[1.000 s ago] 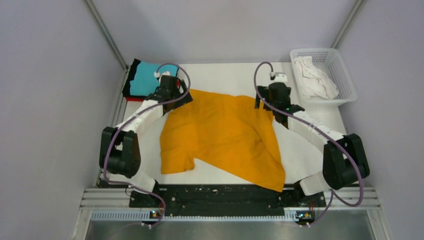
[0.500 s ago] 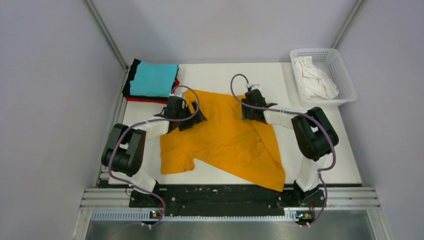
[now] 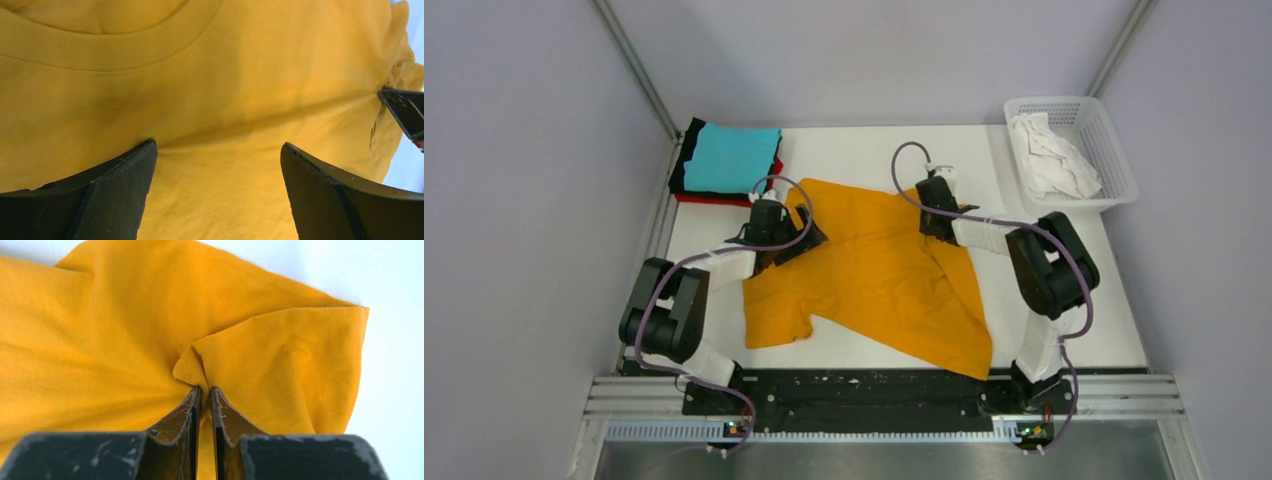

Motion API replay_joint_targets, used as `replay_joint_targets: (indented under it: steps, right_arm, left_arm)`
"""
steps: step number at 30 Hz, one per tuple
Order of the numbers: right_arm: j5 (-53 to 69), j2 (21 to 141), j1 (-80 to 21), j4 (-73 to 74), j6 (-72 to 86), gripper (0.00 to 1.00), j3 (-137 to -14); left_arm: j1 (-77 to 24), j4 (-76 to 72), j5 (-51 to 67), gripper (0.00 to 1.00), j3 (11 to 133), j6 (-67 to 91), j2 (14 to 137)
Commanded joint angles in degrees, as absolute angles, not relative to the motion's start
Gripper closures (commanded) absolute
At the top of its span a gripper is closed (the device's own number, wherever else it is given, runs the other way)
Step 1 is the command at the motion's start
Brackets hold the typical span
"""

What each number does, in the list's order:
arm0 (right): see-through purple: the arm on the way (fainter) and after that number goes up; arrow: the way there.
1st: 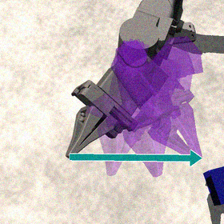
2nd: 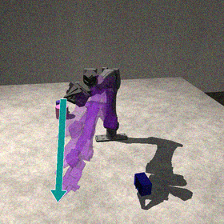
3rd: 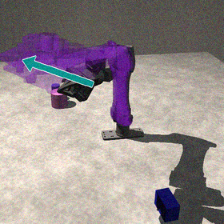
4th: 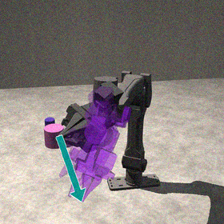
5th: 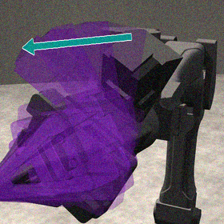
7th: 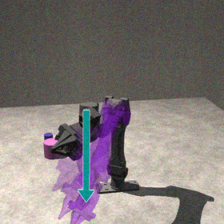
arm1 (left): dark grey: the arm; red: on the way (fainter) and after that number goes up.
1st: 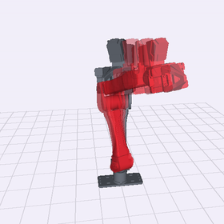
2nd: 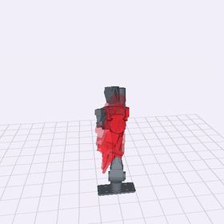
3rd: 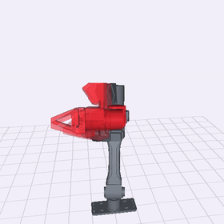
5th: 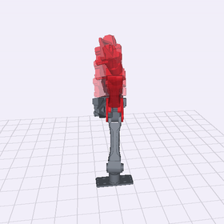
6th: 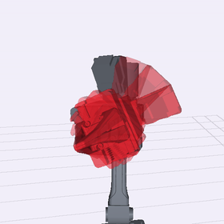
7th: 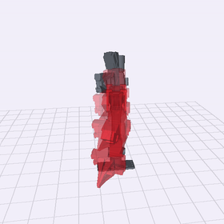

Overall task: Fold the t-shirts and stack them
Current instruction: Flatten out the tshirt

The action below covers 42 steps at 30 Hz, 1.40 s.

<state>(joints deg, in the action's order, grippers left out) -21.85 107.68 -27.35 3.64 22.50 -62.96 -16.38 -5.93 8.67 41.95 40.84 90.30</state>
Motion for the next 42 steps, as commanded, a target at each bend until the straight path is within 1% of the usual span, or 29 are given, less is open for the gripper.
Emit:
replay_joint_targets:
  steps: [1,4,7,8,14,16,18,20,21,22,24,25,26,28,29,30,31,32,34,35,36,38,40,42]
  right_arm:
    - [-18.23,100.55,-23.75,3.18,20.90,0.87,-59.69]
    - [-12.13,97.38,-21.51,2.01,19.44,0.87,-56.11]
    - [-9.19,94.43,-19.22,0.73,19.01,0.94,-53.27]
    - [-9.05,93.38,-18.57,0.44,18.90,0.99,-52.46]
    - [-12.41,86.26,-12.17,3.30,20.65,1.00,-48.94]
    - [-16.83,83.89,-10.33,5.13,20.96,1.00,-47.69]
    - [-24.91,82.63,-8.28,7.80,21.29,1.00,-47.58]
    - [-30.03,82.85,-5.81,11.07,21.39,1.00,-49.02]
    - [-33.35,83.33,-5.03,12.45,21.34,1.00,-49.89]
    - [-37.20,83.84,-4.45,13.16,20.66,0.92,-50.63]
    - [-41.20,84.95,-4.32,15.03,19.26,0.84,-52.98]
    - [-41.20,85.18,-4.44,17.21,19.53,0.74,-54.41]
    - [-41.00,85.05,-4.77,19.05,20.06,0.62,-55.68]
    - [-42.86,83.97,-5.93,20.79,20.93,0.52,-56.25]
    - [-44.37,83.04,-6.59,22.43,22.47,0.44,-56.47]
    - [-44.61,82.02,-7.40,24.07,23.69,0.34,-56.45]
    - [-43.18,80.65,-8.46,24.16,23.97,0.27,-55.90]
    - [-40.55,79.17,-9.71,23.52,23.98,0.22,-55.06]
    - [-31.03,76.02,-12.49,19.93,23.20,0.17,-51.69]
    - [-24.64,74.29,-13.71,17.36,23.20,0.13,-49.42]
    - [-16.90,72.45,-14.70,13.47,23.73,0.08,-46.29]
    - [-5.65,69.62,-15.86,3.45,24.59,0.02,-38.35]
    - [-0.70,68.94,-16.13,-4.08,27.74,0.01,-33.39]
    - [-0.29,70.58,-16.15,-5.80,28.88,0.01,-31.40]
  left_arm:
    - [-14.56,1.72,0.69,0.01,39.60,39.70,89.38]
    - [-13.87,2.16,0.59,0.01,39.68,39.75,89.55]
    - [-13.29,2.51,0.56,0.01,39.46,39.75,89.19]
    - [-13.09,2.69,0.61,0.01,39.37,39.74,89.06]
    - [-12.74,2.98,-0.35,0.01,38.90,39.45,87.77]
    - [-12.66,3.48,-1.54,0.01,38.86,39.23,87.44]
    - [-12.66,3.30,-1.36,0.01,38.64,39.12,86.79]
    - [-12.66,2.59,-0.35,0.01,38.30,38.74,85.99]
    - [-12.70,1.87,2.10,0.01,37.84,38.59,85.53]
    - [-12.68,1.17,3.44,0.01,37.59,38.41,85.11]
    - [-12.75,0.49,5.70,0.01,37.00,38.22,84.29]
    - [-12.75,-0.87,6.95,0.01,36.78,38.21,84.02]
    - [-12.74,-1.95,8.08,0.01,36.56,38.22,83.77]
    - [-12.74,-2.55,9.24,0.01,36.14,38.15,83.29]
    - [-12.74,-2.10,9.07,0.01,36.31,38.02,82.84]
    - [-12.74,-1.49,8.83,0.01,36.37,38.00,82.35]
    - [-12.74,-1.27,8.67,0.01,36.21,38.12,81.55]
    - [-12.74,-1.20,8.93,0.01,36.07,38.20,80.81]
    - [-12.87,-1.40,10.37,0.01,36.09,38.52,79.21]
    - [-12.98,-1.30,11.14,0.01,36.34,38.59,78.52]
    - [-13.11,-1.24,11.82,0.01,36.69,38.58,77.78]
    - [-13.50,-1.20,12.79,0.01,37.44,38.47,76.71]
    - [-13.77,-1.24,13.24,0.01,38.80,38.36,76.86]
    - [-13.93,-1.79,13.68,0.01,40.83,38.33,78.54]
